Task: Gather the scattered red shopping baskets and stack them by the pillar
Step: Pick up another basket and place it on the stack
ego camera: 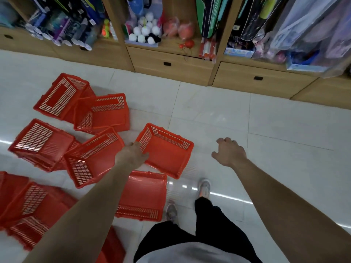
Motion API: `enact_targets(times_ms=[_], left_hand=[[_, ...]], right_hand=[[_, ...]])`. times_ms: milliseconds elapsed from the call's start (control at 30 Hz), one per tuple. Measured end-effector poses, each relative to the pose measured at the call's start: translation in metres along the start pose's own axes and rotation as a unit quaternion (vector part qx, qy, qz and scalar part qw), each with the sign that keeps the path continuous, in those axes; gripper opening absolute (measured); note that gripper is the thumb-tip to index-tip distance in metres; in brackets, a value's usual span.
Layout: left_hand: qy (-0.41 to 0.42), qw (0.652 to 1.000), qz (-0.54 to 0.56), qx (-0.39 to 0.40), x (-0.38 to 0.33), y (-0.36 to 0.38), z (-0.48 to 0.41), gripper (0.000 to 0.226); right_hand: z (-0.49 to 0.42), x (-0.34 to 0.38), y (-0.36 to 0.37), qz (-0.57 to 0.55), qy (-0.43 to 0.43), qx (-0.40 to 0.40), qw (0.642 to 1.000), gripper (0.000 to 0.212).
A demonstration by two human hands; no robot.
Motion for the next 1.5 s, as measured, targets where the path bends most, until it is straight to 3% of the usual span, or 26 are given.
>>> enact_targets(times_ms=[200, 400, 633, 800, 900, 1033, 1167, 1267, 1333, 1500], left_hand=[[-0.067, 0.997, 0.027, 0.026, -0.019, 0.013, -0.117, 0.062], [-0.119, 0.992, 0.015, 0.025, -0.017, 0.073, -0.262, 0.067], [-0.147, 0.988, 0.023, 0.044, 0.007, 0.206, -0.428, 0.071], [-0.155, 0.987, 0.044, 0.018, 0.038, 0.293, -0.497, 0.071], [-0.167, 0.985, 0.042, 0.007, 0.048, 0.331, -0.512, 0.075], [-0.191, 0.980, 0.043, 0.023, 0.051, 0.365, -0.513, 0.087], [-0.227, 0.971, 0.057, 0.049, 0.049, 0.377, -0.506, 0.091], [-0.205, 0.969, 0.102, 0.089, 0.040, 0.387, -0.501, 0.076], [-0.184, 0.970, 0.144, 0.066, 0.023, 0.390, -0.500, 0.060], [-0.223, 0.957, 0.186, 0.016, -0.009, 0.405, -0.490, 0.038]], right_hand=[[-0.141, -0.022, 0.031, -0.020, 0.031, 0.083, 0.996, 0.063], [-0.289, -0.045, 0.115, -0.042, 0.071, 0.156, 0.984, 0.067], [-0.427, -0.065, 0.280, -0.125, 0.118, 0.166, 0.971, 0.074], [-0.450, -0.089, 0.383, -0.090, 0.161, 0.080, 0.980, 0.072], [-0.456, -0.098, 0.425, -0.193, 0.155, 0.100, 0.964, 0.059], [-0.484, -0.100, 0.422, -0.243, 0.107, 0.040, 0.963, 0.042], [-0.540, -0.101, 0.377, -0.224, 0.045, -0.030, 0.973, 0.055], [-0.565, -0.106, 0.348, -0.234, 0.040, -0.084, 0.968, 0.069], [-0.565, -0.113, 0.346, -0.236, 0.065, -0.083, 0.966, 0.072], [-0.559, -0.129, 0.345, -0.263, 0.075, -0.081, 0.958, 0.052]])
Point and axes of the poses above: each hand's wrist, its own z-axis away from the middle knuckle, its own y-axis out of the palm, x = y × z, the point moved 4 cm from there along -z, towards the middle knuckle, and after that the axes turned 15 degrees about -z, right-handed, at the moved point
